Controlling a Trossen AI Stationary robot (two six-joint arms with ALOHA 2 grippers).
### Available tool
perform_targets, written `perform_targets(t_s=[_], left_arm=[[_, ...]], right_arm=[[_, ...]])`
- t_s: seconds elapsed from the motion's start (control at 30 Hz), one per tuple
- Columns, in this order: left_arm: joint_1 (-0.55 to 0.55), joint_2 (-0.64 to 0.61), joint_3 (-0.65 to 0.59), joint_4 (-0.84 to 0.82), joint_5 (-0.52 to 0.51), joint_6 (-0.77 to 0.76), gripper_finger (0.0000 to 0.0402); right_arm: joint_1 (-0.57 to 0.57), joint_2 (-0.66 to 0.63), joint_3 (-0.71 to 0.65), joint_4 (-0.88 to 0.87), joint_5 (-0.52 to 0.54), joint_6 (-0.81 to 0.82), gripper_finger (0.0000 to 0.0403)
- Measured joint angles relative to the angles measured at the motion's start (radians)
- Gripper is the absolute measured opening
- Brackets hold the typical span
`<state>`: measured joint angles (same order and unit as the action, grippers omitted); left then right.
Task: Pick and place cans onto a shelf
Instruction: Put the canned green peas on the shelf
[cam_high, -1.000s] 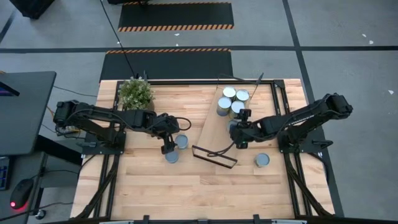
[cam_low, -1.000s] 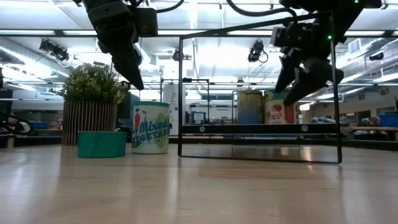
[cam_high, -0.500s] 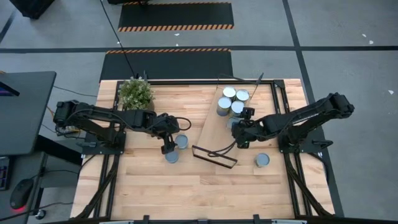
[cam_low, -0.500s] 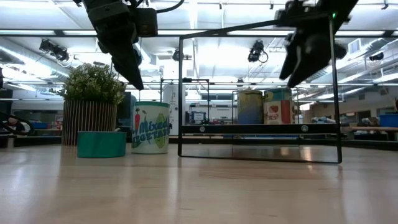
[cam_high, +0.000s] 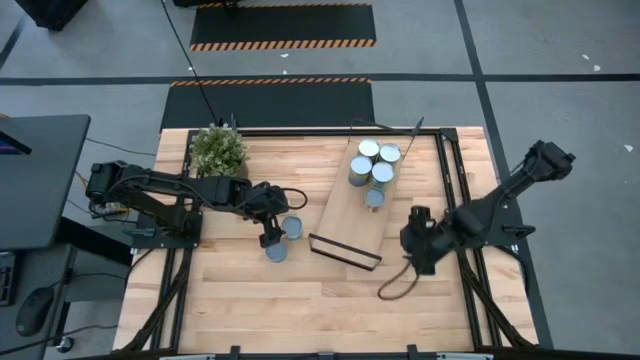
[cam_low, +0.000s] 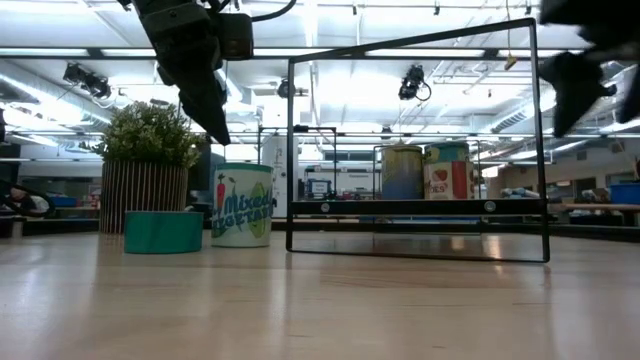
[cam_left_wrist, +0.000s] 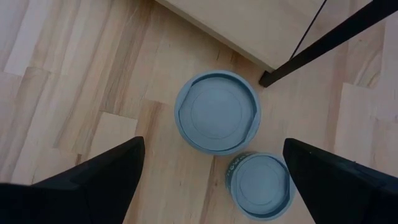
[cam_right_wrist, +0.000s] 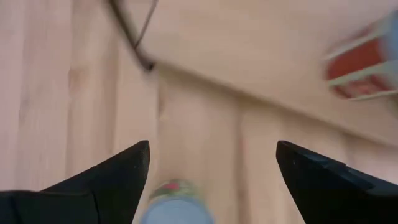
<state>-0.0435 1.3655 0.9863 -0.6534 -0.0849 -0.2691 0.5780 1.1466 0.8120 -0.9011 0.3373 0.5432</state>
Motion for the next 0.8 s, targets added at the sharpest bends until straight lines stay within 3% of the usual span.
perform_targets(t_s=[0.17, 0.5, 0.8], left_arm=[[0.000, 0.000, 0.000, 0.003, 0.000, -0.004, 0.0388], [0.000, 0.000, 0.000, 0.002, 0.000, -0.009, 0.0388], [0.000, 0.000, 0.000, 0.001, 0.000, -0.009, 0.0388]], right_arm=[[0.071, 0.055, -0.077, 0.094, -0.002, 0.030, 0.0357], [0.077, 0.097, -0.155, 0.075, -0.081, 0.176, 0.0357], [0.076, 0.097, -0.234, 0.067, -0.231, 0.353, 0.0357]])
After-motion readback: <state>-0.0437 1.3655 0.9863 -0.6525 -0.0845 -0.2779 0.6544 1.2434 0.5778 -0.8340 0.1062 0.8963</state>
